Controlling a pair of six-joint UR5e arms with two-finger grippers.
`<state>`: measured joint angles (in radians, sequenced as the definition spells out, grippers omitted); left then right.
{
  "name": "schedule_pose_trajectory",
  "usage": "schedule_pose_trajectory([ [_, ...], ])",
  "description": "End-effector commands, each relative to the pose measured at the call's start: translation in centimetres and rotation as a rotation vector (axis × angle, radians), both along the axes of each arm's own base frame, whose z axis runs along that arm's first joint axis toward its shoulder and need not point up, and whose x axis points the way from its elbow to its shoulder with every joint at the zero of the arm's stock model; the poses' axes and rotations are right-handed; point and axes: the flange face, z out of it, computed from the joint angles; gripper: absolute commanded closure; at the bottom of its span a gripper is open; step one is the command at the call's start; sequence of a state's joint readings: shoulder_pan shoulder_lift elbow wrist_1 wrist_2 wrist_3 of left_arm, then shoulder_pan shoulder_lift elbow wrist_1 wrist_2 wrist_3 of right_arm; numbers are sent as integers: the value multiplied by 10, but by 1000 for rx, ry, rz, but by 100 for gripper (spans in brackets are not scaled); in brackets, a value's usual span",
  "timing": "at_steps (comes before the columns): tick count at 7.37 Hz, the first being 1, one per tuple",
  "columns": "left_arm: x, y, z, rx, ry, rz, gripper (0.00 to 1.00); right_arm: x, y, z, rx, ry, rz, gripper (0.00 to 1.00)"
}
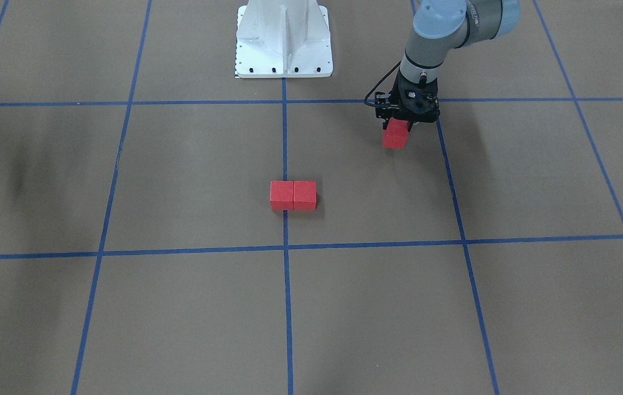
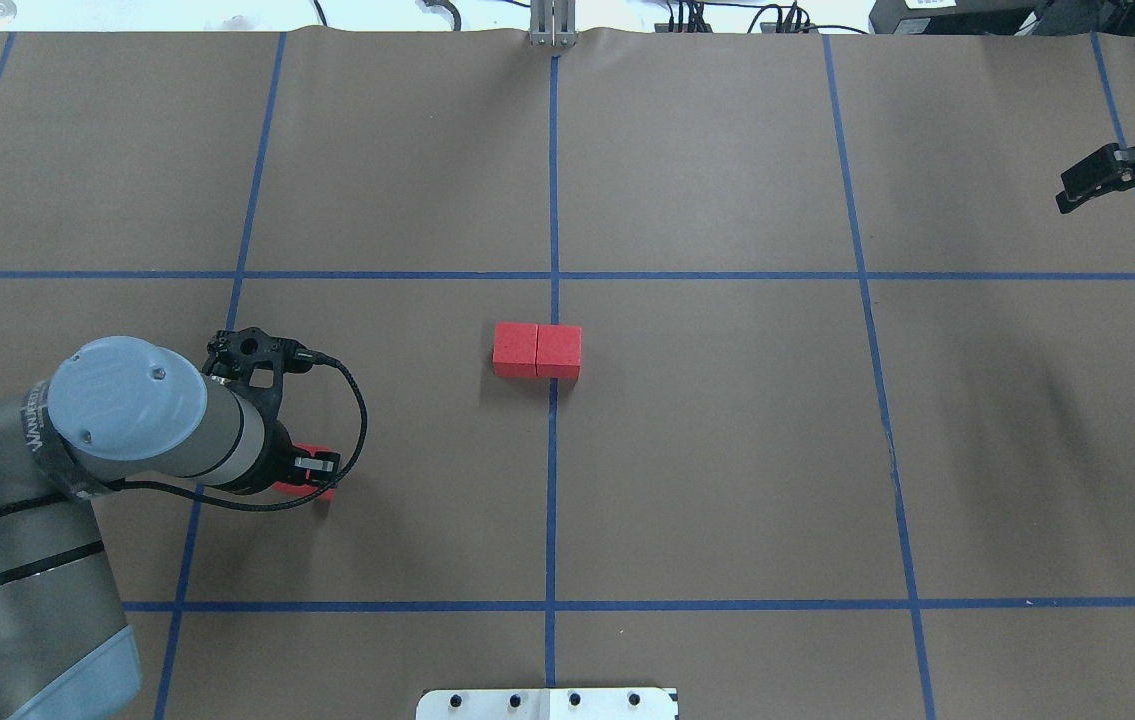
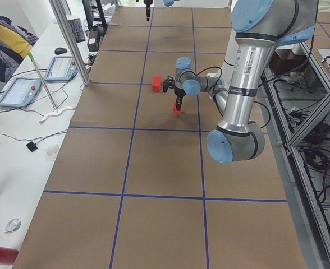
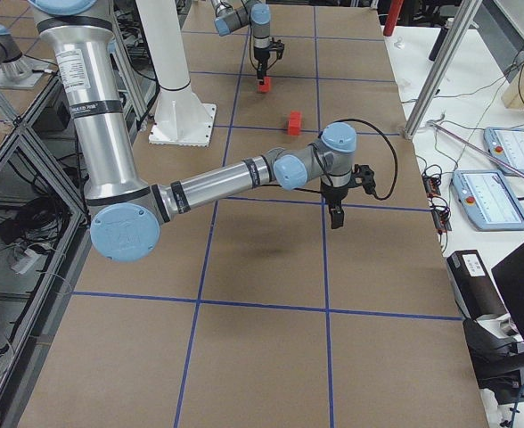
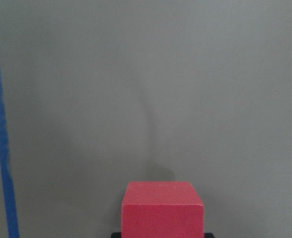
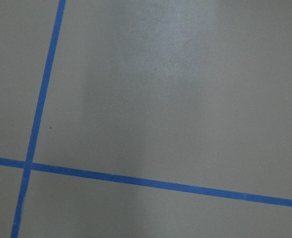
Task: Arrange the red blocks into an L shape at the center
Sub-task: 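Carry the cube with the left gripper to the pair's nearer side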
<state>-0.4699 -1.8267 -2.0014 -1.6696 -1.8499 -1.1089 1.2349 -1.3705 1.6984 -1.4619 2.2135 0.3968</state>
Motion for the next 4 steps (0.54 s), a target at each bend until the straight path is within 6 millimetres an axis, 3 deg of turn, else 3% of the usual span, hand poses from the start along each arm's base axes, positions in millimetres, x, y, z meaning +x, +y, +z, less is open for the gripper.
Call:
schedule_pose_trajectory([
  [1, 20, -15, -65, 18, 33, -6, 100, 0, 0, 0, 0, 0, 0, 0],
  [2, 37, -23, -109, 6, 13, -7, 100, 0, 0, 0, 1, 0, -1, 0],
  [4, 70, -38, -160, 7, 26, -12, 100, 0, 0, 0, 0, 0, -1, 0],
])
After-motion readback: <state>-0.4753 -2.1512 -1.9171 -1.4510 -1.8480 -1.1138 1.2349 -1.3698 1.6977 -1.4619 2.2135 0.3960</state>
